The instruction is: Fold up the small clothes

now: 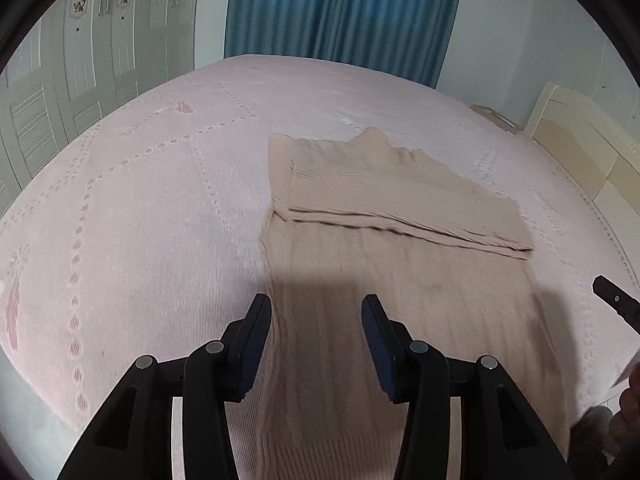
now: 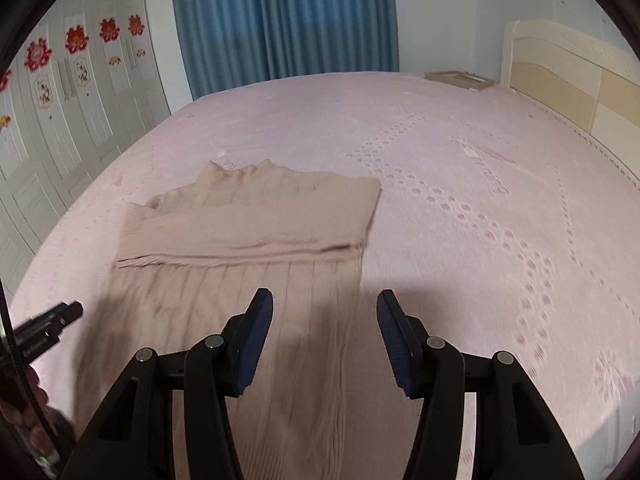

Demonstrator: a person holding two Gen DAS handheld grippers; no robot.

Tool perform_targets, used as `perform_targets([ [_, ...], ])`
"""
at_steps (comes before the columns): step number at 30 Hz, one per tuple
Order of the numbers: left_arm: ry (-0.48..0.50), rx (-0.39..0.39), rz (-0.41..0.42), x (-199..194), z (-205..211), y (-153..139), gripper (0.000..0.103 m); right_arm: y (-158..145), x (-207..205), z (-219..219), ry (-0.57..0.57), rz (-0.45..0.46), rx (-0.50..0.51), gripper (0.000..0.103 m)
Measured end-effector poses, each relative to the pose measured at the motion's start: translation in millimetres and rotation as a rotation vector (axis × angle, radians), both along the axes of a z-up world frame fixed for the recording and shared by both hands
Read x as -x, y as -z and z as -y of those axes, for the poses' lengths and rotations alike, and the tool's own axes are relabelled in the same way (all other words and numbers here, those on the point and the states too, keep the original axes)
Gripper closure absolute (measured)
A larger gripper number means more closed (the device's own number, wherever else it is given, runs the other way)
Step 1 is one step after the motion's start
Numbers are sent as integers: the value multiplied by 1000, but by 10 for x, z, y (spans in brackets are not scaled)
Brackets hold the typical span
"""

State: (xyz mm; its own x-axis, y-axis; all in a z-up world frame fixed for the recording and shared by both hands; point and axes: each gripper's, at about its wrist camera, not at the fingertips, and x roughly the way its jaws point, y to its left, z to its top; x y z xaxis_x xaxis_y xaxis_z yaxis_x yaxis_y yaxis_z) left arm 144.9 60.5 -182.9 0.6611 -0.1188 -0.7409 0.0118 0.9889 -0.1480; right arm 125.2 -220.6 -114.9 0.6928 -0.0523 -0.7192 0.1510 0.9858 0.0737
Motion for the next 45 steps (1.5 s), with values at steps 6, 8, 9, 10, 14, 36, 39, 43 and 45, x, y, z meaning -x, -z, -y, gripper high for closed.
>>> perform_targets([
  [6,38,41,25,432,65,-361,58,-372,541,-38,28,22,12,50],
  [8,29,7,31,601,109,-506,56,-491,697,-47,42,24,12,49],
  [9,25,-9,34,655,134,-570,56,-526,741,-45,45,25,11,49],
  [10,29,-14,39,713,158,-628,56,-586,825,-47,60,20,15,48],
  [14,29,-33,70,978,189,-884,53,-772,1077,-62,85,20,17,48],
  [36,37,-83,78,1608,293,-1449,33,-1249,1684,-346,72,48,96,37],
  [39,37,-90,87,1614,295,-1442,33,-1270,1687,-357,83,43,103,37],
  [43,47,-92,72,1592,294,-1404,33,-1312,1694,-369,99,44,106,37],
  [45,49,-100,72,1578,303,-1396,33,-1324,1702,-382,98,46,103,37],
])
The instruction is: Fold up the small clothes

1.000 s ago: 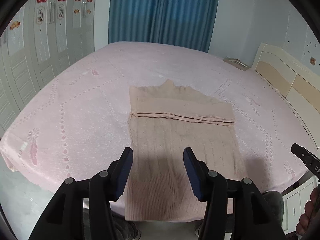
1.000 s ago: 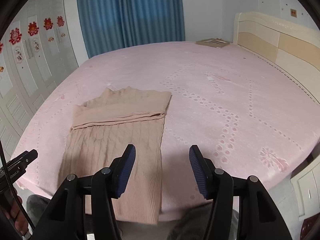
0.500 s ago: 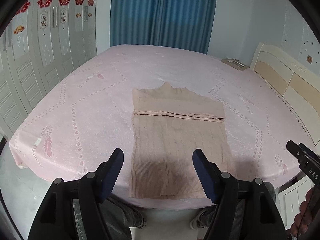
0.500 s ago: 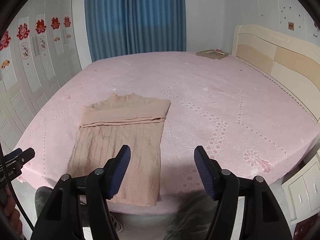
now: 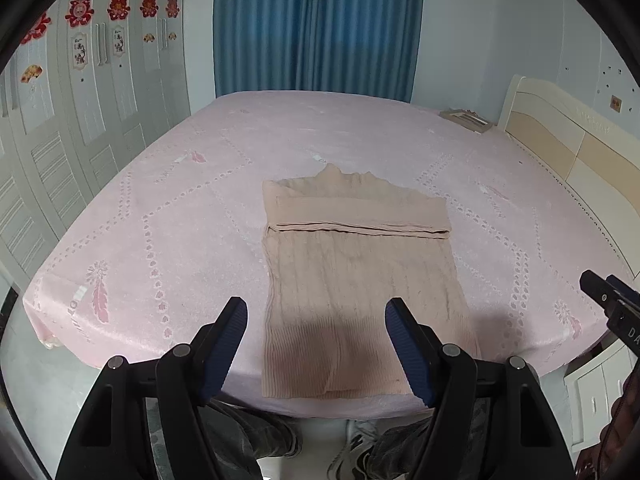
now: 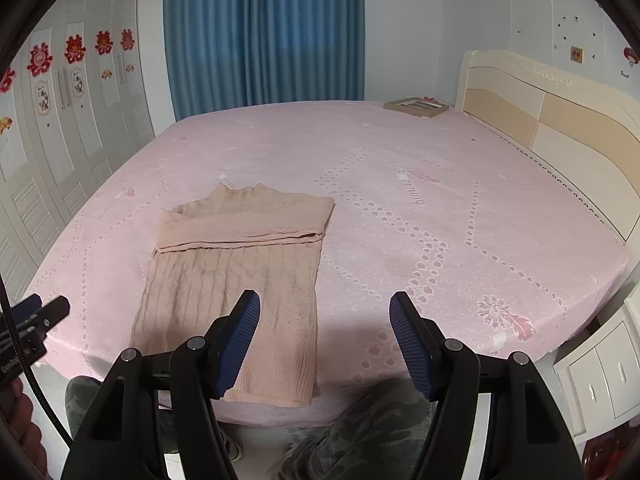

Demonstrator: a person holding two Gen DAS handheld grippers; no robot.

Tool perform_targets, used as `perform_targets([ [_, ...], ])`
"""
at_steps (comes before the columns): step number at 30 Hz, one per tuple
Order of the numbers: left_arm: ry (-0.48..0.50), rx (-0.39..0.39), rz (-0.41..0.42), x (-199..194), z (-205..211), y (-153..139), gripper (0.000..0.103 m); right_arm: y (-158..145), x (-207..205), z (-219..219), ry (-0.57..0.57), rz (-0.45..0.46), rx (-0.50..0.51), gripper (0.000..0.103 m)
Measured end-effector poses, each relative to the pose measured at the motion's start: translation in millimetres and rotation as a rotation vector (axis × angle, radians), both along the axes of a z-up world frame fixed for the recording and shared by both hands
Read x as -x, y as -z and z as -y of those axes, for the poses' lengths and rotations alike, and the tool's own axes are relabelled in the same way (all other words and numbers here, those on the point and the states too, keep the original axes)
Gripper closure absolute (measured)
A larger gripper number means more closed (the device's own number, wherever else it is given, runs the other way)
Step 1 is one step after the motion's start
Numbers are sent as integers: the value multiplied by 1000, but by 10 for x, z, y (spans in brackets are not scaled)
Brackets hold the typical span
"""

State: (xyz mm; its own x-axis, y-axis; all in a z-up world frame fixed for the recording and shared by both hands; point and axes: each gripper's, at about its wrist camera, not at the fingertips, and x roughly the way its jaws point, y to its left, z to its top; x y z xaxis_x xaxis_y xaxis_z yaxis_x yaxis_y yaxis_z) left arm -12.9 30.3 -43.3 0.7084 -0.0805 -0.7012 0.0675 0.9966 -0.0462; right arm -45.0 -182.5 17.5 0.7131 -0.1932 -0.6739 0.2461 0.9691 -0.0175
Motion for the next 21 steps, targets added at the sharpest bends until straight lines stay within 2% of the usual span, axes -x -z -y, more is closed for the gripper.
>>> perform_targets([
  [21,19,-7,0,-20,28,22,33,-99,82,79,34,34,-11,36],
])
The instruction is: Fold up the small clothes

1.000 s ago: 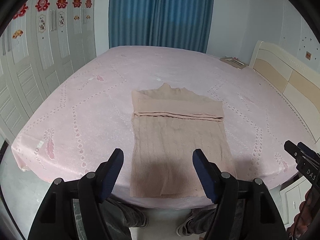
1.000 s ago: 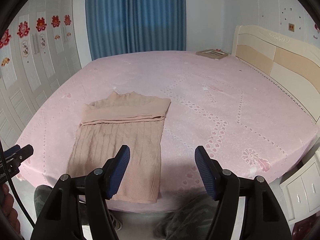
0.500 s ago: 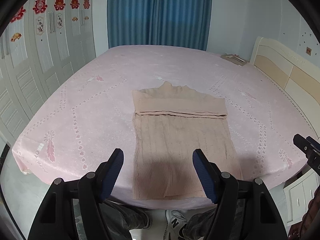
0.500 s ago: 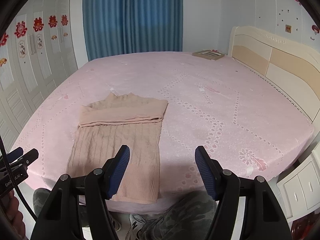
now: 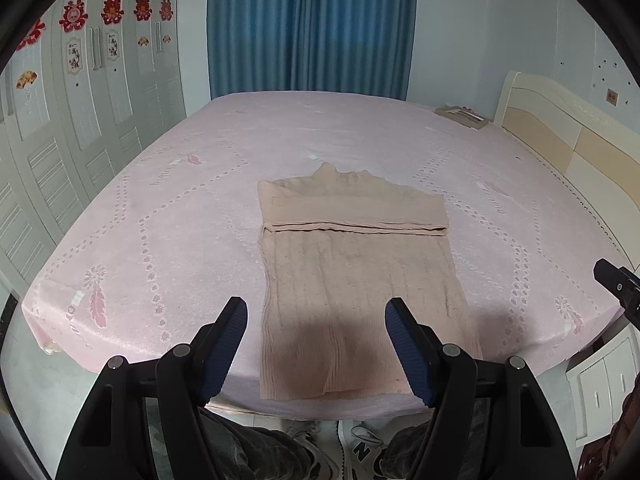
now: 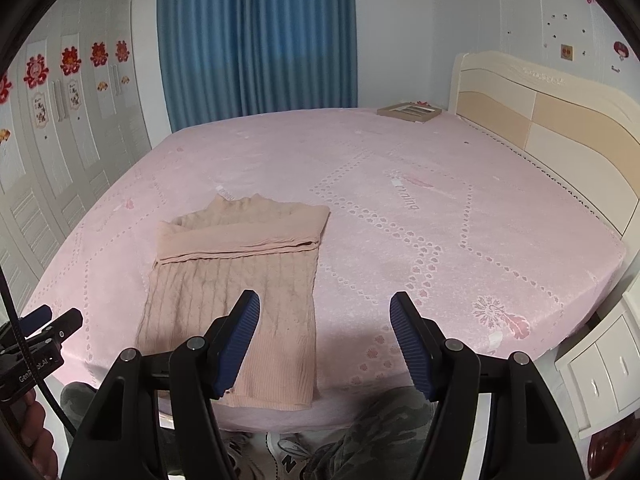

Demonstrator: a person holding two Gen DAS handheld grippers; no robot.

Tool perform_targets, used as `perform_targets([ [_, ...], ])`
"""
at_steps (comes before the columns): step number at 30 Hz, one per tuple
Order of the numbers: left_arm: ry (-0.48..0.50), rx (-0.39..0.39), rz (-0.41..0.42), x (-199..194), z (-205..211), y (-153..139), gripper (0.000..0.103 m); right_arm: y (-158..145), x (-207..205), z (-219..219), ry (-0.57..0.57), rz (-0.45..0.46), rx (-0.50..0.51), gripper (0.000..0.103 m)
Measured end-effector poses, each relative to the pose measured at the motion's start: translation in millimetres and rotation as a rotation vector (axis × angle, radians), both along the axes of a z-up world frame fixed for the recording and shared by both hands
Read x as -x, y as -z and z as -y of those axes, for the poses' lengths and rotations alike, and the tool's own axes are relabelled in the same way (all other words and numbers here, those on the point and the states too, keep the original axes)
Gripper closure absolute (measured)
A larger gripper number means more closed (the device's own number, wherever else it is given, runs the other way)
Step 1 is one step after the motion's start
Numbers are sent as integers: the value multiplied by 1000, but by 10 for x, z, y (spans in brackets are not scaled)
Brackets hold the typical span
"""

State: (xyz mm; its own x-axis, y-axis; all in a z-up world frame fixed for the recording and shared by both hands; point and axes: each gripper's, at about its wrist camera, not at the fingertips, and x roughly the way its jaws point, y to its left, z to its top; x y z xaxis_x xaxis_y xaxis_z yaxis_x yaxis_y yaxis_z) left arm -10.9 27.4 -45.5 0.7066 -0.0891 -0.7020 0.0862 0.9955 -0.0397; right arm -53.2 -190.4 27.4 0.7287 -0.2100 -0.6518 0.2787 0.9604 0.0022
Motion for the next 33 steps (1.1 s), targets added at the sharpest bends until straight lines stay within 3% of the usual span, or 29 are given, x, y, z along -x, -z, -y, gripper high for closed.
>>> perform_targets([
  [18,9,27,-8,-137,-54,117,33,74,-156,-46,-27,-23,-19,36],
  [23,-26,16,-47,-285,-156,359,33,310,-351,-91,-57,-65,-33,36],
  [30,-71,9,-129,-502,-371,844,33,902,-688,-126,-111,-162,-69,37],
  [33,-80,32,-182,-581,-471,1094,34,1199,-777,-126,-145,-208,-85,45],
])
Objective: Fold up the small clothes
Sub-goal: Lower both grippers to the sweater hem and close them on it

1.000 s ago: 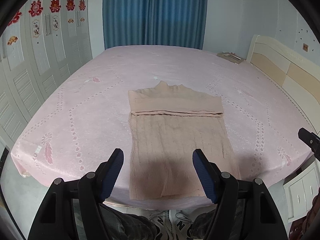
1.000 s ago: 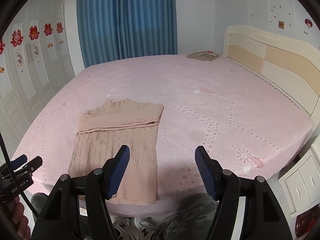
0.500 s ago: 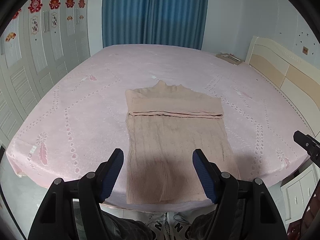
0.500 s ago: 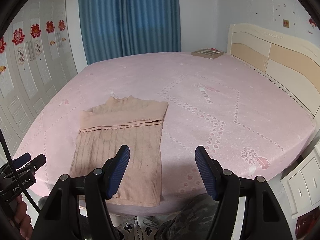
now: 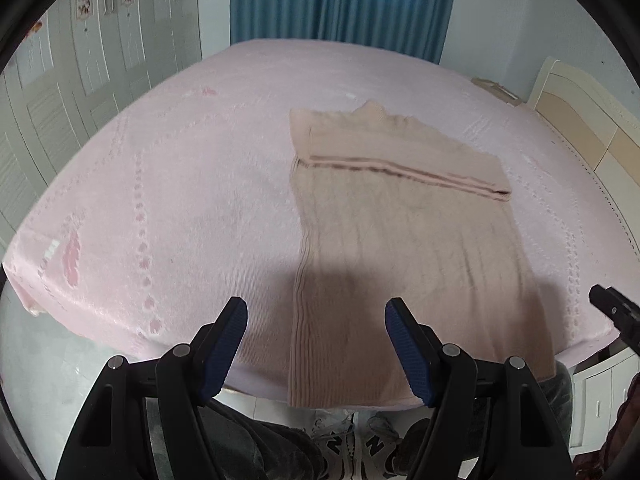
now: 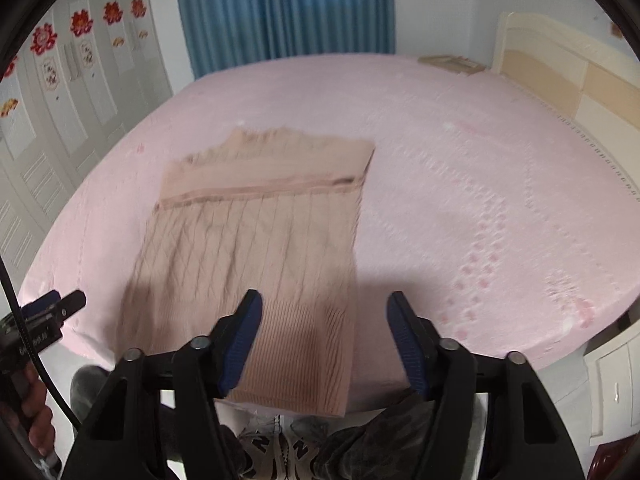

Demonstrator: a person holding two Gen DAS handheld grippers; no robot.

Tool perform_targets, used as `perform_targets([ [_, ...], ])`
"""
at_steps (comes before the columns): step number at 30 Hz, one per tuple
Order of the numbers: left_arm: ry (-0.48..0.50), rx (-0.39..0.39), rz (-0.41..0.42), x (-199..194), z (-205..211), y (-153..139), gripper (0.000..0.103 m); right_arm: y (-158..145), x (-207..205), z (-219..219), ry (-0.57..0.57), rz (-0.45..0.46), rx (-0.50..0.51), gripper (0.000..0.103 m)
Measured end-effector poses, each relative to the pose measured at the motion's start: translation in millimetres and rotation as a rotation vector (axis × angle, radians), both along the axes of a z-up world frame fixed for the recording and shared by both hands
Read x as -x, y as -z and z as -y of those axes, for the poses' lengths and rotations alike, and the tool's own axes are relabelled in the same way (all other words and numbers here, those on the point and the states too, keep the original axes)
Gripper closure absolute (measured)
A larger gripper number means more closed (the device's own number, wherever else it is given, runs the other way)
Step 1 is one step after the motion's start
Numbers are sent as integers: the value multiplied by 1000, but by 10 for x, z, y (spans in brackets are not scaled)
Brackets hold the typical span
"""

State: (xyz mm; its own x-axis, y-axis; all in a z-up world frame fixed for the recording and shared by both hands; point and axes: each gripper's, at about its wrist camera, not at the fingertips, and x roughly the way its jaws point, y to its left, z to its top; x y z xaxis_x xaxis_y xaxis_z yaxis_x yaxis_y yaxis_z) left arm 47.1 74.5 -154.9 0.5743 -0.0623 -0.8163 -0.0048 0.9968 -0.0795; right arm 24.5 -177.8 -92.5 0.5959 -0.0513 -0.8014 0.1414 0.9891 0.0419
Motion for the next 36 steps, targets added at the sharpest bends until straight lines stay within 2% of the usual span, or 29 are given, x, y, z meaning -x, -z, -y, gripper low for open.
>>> perform_targets([
  [5,-19,18,-86,-75,-145,388,37,477,-84,24,-44,-86,-47,60],
  [8,-13,59,-129,-90,-235,560,43,659,-104,50,-56,-120,-66,62],
  [12,-17,126,-157,-150,-293,677,59,826,-136,63,-55,-147,-79,66],
  [16,10,152,-172,-186,-239,762,65,962,-202,57,-45,-179,-83,68],
  [20,32,94,-143,-192,-123,768,67,1004,-222,17,-49,-180,-59,69],
  [27,30,124,-136,-255,-88,760,91,1025,-248,-47,-59,-197,-5,72],
  [36,20,149,-137,-262,-93,788,89,1021,-219,-11,-63,-179,-20,72],
])
